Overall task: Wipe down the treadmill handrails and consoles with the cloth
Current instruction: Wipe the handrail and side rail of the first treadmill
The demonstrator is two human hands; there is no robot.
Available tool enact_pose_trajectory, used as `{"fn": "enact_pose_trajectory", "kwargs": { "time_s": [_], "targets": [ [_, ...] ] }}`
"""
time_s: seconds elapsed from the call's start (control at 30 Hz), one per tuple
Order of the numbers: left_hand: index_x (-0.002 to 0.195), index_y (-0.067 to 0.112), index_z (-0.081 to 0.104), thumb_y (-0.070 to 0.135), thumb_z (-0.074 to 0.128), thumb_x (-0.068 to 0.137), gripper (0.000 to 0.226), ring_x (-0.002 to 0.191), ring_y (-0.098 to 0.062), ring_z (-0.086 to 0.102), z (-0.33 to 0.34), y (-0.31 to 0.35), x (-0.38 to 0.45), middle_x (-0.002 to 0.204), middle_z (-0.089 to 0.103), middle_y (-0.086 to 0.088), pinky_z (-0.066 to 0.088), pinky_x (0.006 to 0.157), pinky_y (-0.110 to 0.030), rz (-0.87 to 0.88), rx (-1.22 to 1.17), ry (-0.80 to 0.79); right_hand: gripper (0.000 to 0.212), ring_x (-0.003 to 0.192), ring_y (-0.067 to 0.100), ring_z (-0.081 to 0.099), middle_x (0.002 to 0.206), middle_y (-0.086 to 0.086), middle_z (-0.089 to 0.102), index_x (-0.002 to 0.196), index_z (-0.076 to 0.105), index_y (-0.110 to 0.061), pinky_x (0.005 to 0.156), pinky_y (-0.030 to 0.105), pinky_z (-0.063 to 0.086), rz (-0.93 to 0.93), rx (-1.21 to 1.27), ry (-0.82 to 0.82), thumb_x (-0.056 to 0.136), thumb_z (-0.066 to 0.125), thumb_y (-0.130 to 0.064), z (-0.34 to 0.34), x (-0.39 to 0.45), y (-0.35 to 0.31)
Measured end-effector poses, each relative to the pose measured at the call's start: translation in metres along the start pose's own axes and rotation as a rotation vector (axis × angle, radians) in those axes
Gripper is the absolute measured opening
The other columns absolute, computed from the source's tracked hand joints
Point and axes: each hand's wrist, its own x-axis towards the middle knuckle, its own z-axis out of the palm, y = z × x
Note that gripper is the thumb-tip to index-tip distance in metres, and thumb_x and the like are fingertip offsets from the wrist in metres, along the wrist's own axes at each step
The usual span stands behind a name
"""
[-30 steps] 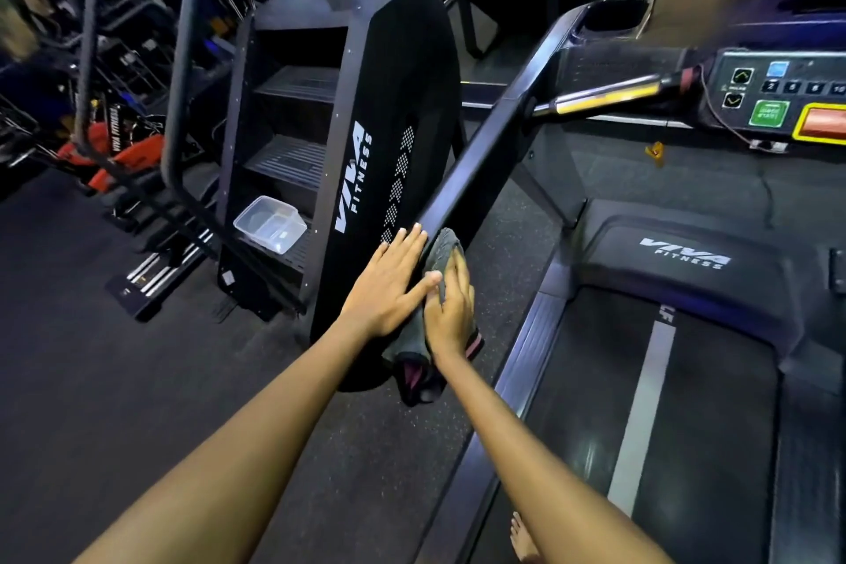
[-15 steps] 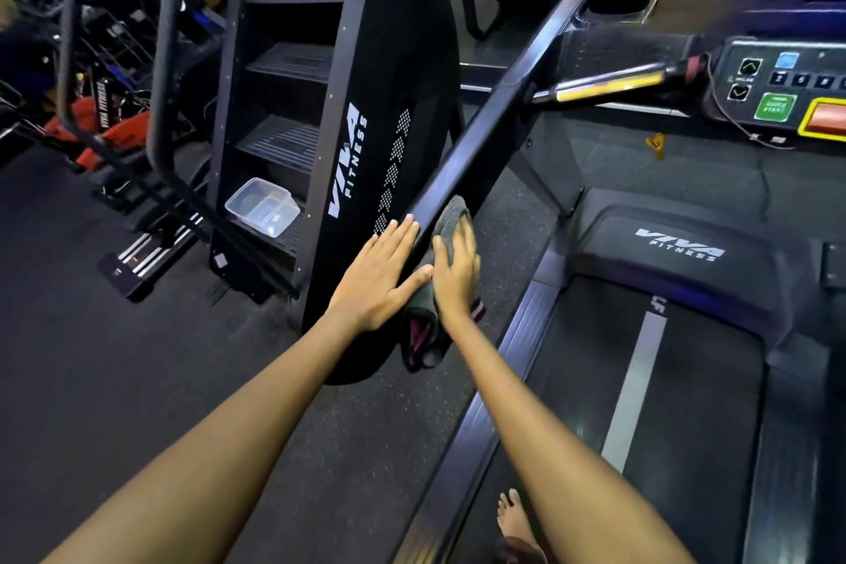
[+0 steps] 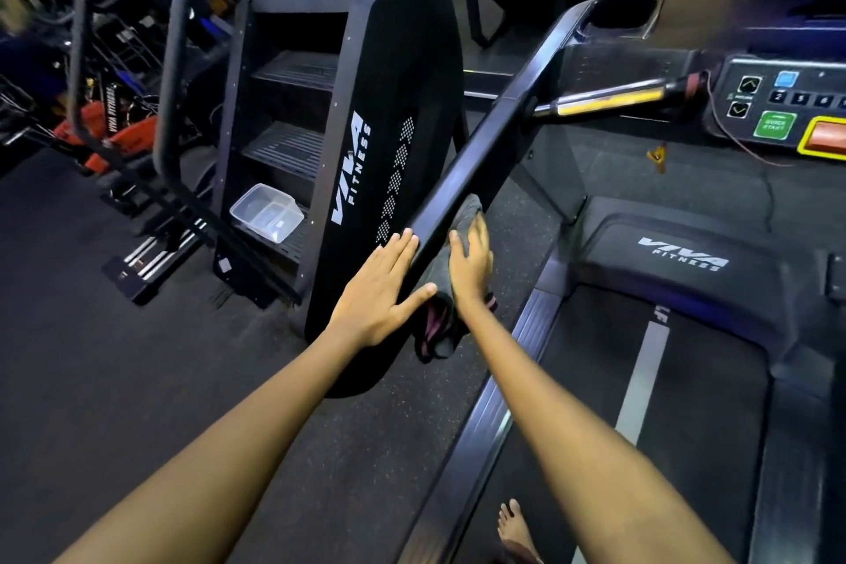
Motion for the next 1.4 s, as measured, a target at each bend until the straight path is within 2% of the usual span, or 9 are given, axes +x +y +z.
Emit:
{"fn": "enact_pose_trajectory", "kwargs": {
  "time_s": [0.17, 0.27, 0.37, 0.47, 0.7, 0.9, 1.1, 1.2, 1.4],
  "targets": [
    [0.136, 0.004, 0.044, 0.061, 0.020, 0.089, 0.077, 0.137, -0.020, 0.032, -0.003, 0.000, 0.011, 0.141, 0.044, -0.009, 0.008, 0.116, -0.027, -0.001, -0.013, 0.065, 0.060, 0.137, 0.016, 0.031, 0.152, -0.005, 0.026, 0.144, 0.031, -0.017, 0.113, 0.038, 0.018, -0.138, -0.019, -0.024, 0.090, 0.035, -0.043, 0.010, -0.063, 0.004],
    [0.097, 0.005, 0.058, 0.049, 0.025, 0.094, 0.056, 0.096, -0.027, 0.050, -0.014, 0.003, 0.038, 0.097, 0.055, -0.009, 0.032, 0.100, -0.039, 0.054, 0.021, 0.157, 0.066, 0.134, -0.002, 0.023, 0.148, -0.013, 0.022, 0.144, 0.031, -0.017, 0.112, 0.033, 0.018, -0.154, -0.033, -0.011, 0.086, 0.029, -0.049, 0.018, -0.081, 0.014],
    [0.129, 0.007, 0.052, 0.052, 0.021, 0.093, 0.065, 0.124, -0.023, 0.045, -0.022, 0.004, 0.072, 0.129, 0.053, -0.010, 0.018, 0.113, -0.034, 0.101, 0.020, 0.090, 0.064, 0.135, 0.001, 0.024, 0.150, -0.008, 0.027, 0.144, 0.031, -0.016, 0.110, 0.032, 0.018, -0.109, -0.015, 0.003, 0.090, 0.034, -0.050, 0.014, -0.052, 0.016],
    [0.149, 0.009, 0.023, 0.046, 0.030, 0.099, 0.062, 0.145, -0.016, 0.015, -0.014, 0.011, 0.102, 0.157, 0.020, -0.006, 0.001, 0.116, -0.027, 0.034, -0.053, 0.033, 0.052, 0.140, 0.016, 0.028, 0.151, 0.001, 0.031, 0.144, 0.032, -0.013, 0.115, 0.043, 0.016, -0.029, 0.020, 0.006, 0.096, 0.046, -0.027, 0.006, -0.009, 0.009],
    [0.151, 0.013, 0.010, 0.046, 0.029, 0.100, 0.064, 0.147, -0.015, 0.001, 0.004, 0.016, 0.119, 0.159, 0.006, 0.000, 0.006, 0.119, -0.038, -0.059, -0.089, -0.045, 0.054, 0.135, 0.001, 0.022, 0.150, -0.005, 0.029, 0.144, 0.031, -0.015, 0.112, 0.028, 0.011, -0.015, 0.081, -0.006, 0.094, 0.045, -0.029, 0.012, -0.042, 0.024],
    [0.151, 0.011, 0.011, 0.056, 0.024, 0.094, 0.073, 0.147, -0.016, 0.003, 0.006, 0.016, 0.120, 0.159, 0.007, -0.001, 0.011, 0.119, -0.039, -0.047, -0.053, -0.042, 0.051, 0.139, 0.023, 0.032, 0.151, 0.007, 0.033, 0.144, 0.035, -0.010, 0.112, 0.039, 0.026, 0.112, 0.060, -0.016, 0.096, 0.043, -0.028, 0.003, 0.033, 0.019],
    [0.151, 0.012, 0.003, 0.066, 0.014, 0.085, 0.086, 0.147, -0.015, 0.004, 0.006, 0.014, 0.119, 0.159, -0.002, 0.000, 0.013, 0.119, -0.039, -0.010, -0.063, 0.013, 0.055, 0.140, 0.015, 0.026, 0.153, 0.000, 0.026, 0.146, 0.031, -0.013, 0.115, 0.038, 0.013, -0.039, -0.001, -0.034, 0.094, 0.038, -0.029, -0.011, 0.044, -0.009],
    [0.151, 0.013, 0.004, 0.069, 0.011, 0.081, 0.090, 0.147, -0.015, 0.003, 0.003, 0.016, 0.119, 0.159, 0.001, 0.001, 0.009, 0.119, -0.036, -0.028, -0.054, -0.016, 0.059, 0.136, 0.019, 0.031, 0.151, -0.012, 0.017, 0.146, 0.029, -0.015, 0.114, 0.046, 0.022, -0.146, -0.080, -0.094, 0.088, 0.034, -0.023, -0.007, -0.004, 0.006],
    [0.151, 0.017, 0.013, 0.071, 0.009, 0.079, 0.091, 0.146, -0.010, 0.000, 0.002, 0.017, 0.119, 0.159, 0.006, 0.005, 0.001, 0.118, -0.031, -0.041, -0.069, -0.047, 0.055, 0.141, 0.024, 0.024, 0.156, -0.006, 0.019, 0.149, 0.020, -0.018, 0.114, 0.037, 0.011, -0.024, -0.092, -0.113, 0.097, 0.031, -0.030, -0.013, 0.041, 0.003]
  ]
}}
